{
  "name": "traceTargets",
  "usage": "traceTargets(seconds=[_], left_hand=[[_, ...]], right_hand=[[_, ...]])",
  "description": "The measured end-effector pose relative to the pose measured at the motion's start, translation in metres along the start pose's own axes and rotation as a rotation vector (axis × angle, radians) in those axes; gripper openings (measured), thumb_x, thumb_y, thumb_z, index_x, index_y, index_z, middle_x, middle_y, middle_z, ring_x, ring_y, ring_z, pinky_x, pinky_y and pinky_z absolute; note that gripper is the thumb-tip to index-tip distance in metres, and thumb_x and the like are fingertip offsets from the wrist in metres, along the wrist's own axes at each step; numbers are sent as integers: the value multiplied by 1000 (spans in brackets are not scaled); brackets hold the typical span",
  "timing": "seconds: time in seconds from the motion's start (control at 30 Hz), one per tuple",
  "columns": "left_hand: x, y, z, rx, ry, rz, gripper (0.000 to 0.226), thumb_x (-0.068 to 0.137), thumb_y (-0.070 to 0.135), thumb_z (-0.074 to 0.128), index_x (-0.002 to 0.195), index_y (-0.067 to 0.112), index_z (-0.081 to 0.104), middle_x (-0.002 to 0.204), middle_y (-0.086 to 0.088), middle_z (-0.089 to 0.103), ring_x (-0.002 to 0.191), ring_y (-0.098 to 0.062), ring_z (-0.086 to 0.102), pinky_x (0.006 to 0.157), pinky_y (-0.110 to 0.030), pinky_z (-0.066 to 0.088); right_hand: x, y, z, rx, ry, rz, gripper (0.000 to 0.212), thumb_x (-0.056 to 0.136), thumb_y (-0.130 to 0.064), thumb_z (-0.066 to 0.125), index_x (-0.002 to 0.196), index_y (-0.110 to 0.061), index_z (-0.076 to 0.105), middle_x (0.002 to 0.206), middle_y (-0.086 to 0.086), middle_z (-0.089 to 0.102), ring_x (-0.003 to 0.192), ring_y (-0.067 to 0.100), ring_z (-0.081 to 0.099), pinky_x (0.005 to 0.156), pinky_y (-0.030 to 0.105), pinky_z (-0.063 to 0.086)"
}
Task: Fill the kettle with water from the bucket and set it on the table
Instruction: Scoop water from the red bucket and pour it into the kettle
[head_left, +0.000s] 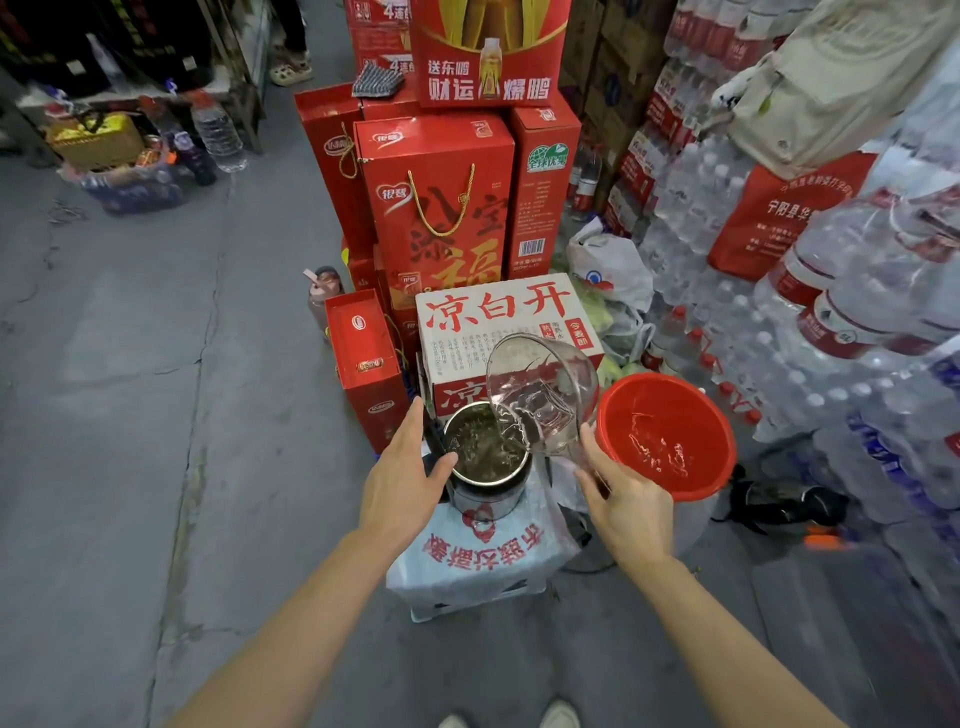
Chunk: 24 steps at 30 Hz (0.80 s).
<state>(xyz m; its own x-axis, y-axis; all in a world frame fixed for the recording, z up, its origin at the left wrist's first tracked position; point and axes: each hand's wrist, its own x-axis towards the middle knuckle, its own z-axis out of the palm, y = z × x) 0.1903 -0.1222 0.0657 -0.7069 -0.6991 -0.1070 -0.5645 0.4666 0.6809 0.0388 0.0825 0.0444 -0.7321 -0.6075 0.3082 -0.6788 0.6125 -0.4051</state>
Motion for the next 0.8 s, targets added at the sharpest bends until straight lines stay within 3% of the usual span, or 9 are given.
traceTargets(seconds=[0.13, 0.3, 0.43, 0.53, 0.6, 0.67, 0.8], left_hand=[[1, 0, 0, 12, -7, -4, 81, 92, 35, 61, 155, 25, 10, 159, 3, 30, 128, -21, 52, 100, -38, 44], [2, 5, -1, 12, -9, 35, 81, 93, 32, 61, 155, 26, 9, 158, 5, 30, 132, -21, 48, 99, -36, 44], [3, 5, 0, 34, 9, 52, 81, 93, 32, 60, 155, 27, 9, 159, 5, 29, 137, -20, 41, 99, -37, 44], [3, 5, 4, 52, 33, 49, 80, 93, 33, 61, 155, 27, 11, 158, 4, 31, 137, -21, 43, 97, -38, 46], [5, 6, 8, 55, 53, 46, 80, 92, 32, 62, 155, 26, 12, 157, 3, 34, 136, -22, 44, 97, -39, 47], [8, 7, 14, 62, 69, 39, 80, 91, 32, 62, 154, 26, 13, 155, 2, 37, 134, -23, 46, 95, -39, 48], [11, 5, 27, 60, 78, 24, 83, 90, 38, 62, 154, 27, 12, 157, 2, 34, 137, -22, 42, 99, -41, 46]], right_hand=[[-1, -1, 0, -14, 13, -3, 64, 74, -16, 89, 134, -20, 66, 49, -2, 62, 38, 13, 47, 34, 31, 46], [-5, 2, 0, -3, 19, 19, 64, 79, -18, 85, 138, -25, 62, 56, 2, 69, 45, 22, 63, 39, 32, 48], [-3, -1, 2, 198, -148, 302, 58, 92, -27, 72, 145, -37, 51, 68, 5, 75, 63, 26, 69, 57, 34, 56], [-3, 2, 1, 776, -148, 627, 59, 94, -12, 69, 147, -29, 50, 53, 1, 61, 40, 14, 46, 41, 25, 44], [-6, 11, -1, 1090, -69, 858, 59, 94, -5, 67, 148, -23, 49, 54, 6, 61, 36, 13, 43, 34, 22, 36], [-6, 25, -5, 1209, 36, 996, 60, 93, -4, 68, 148, -19, 49, 56, 7, 66, 35, 14, 47, 33, 21, 36], [2, 61, -3, 1170, 124, 1125, 67, 91, 0, 69, 151, -14, 44, 54, 7, 66, 29, 11, 49, 30, 19, 38]])
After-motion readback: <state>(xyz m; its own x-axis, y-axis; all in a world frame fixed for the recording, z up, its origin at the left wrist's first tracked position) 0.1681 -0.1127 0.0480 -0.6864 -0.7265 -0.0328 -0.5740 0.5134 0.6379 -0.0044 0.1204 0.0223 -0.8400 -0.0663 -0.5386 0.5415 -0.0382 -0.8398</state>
